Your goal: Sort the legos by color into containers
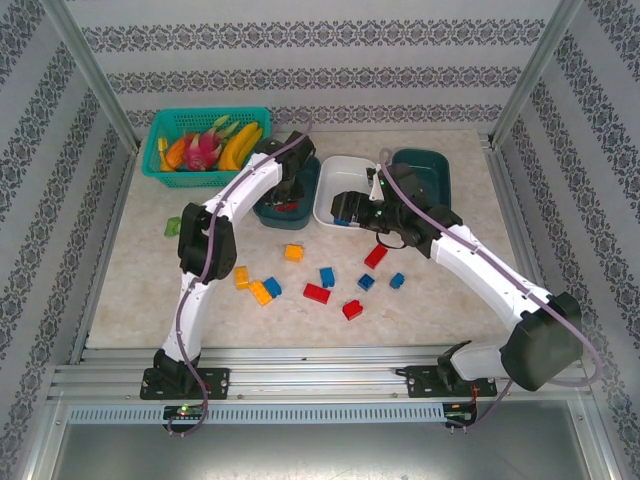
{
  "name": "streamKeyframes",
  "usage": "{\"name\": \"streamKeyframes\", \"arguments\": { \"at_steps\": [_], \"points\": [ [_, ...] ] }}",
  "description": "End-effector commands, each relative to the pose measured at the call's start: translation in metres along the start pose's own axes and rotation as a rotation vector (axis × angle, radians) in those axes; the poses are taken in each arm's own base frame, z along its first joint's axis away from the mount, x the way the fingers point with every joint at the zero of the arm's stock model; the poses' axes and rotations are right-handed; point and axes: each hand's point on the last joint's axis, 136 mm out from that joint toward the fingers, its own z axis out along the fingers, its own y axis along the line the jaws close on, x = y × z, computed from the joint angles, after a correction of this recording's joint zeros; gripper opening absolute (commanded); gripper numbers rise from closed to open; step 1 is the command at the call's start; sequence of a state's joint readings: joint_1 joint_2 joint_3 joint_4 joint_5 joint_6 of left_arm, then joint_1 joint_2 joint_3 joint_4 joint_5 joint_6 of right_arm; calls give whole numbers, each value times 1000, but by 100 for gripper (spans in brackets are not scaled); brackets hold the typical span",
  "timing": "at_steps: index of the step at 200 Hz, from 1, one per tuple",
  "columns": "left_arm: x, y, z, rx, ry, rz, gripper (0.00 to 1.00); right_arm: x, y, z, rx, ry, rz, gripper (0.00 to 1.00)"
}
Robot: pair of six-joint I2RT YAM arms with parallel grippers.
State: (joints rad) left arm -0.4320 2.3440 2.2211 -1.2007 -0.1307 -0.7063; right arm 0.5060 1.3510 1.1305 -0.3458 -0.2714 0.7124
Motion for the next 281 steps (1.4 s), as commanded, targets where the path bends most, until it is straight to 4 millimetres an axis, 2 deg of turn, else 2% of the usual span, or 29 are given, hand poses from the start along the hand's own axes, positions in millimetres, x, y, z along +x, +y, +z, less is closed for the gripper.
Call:
{"name": "streamKeyframes", "arguments": {
  "at_steps": [1,36,58,104,130,158,170,181,193,201,213,229,245,258,281],
  "points": [
    [-9,19,3,-63,0,51,20,-9,12,-4,-51,-21,20,71],
    [0,25,28,-108,53,53,22,-2,3,1,-42,-7,48,71],
    [2,20,34,-93,68,51,30,0,2,5,-47,4,58,71],
    [-9,15,15,-55,27,51,50,-1,1,3,-41,0,50,71],
    [-16,15,-9,-30,-7,52,57,-3,-1,-4,-18,-12,21,71],
    [-25,15,-53,31,-79,29,62,-4,-9,-24,62,-40,-24,67],
    [-26,8,-84,105,-127,30,65,-1,-25,-37,162,-44,-11,66],
    [-21,-5,-113,198,-167,66,70,7,-50,-51,300,-35,37,65],
    [-4,-28,-145,318,-214,156,78,22,-82,-68,460,-16,106,65],
    [14,-40,-167,408,-237,220,83,35,-100,-76,536,7,148,65],
    [45,-63,-184,550,-250,304,87,56,-124,-82,610,42,220,64],
    [89,-75,-203,706,-260,362,92,76,-148,-82,636,57,305,64],
    [130,-78,-203,801,-249,384,96,90,-168,-75,642,79,370,64],
    [159,-76,-193,834,-219,385,96,100,-181,-65,652,113,411,64],
    [195,-69,-179,821,-185,395,97,115,-199,-45,646,176,471,62]
  ]
}}
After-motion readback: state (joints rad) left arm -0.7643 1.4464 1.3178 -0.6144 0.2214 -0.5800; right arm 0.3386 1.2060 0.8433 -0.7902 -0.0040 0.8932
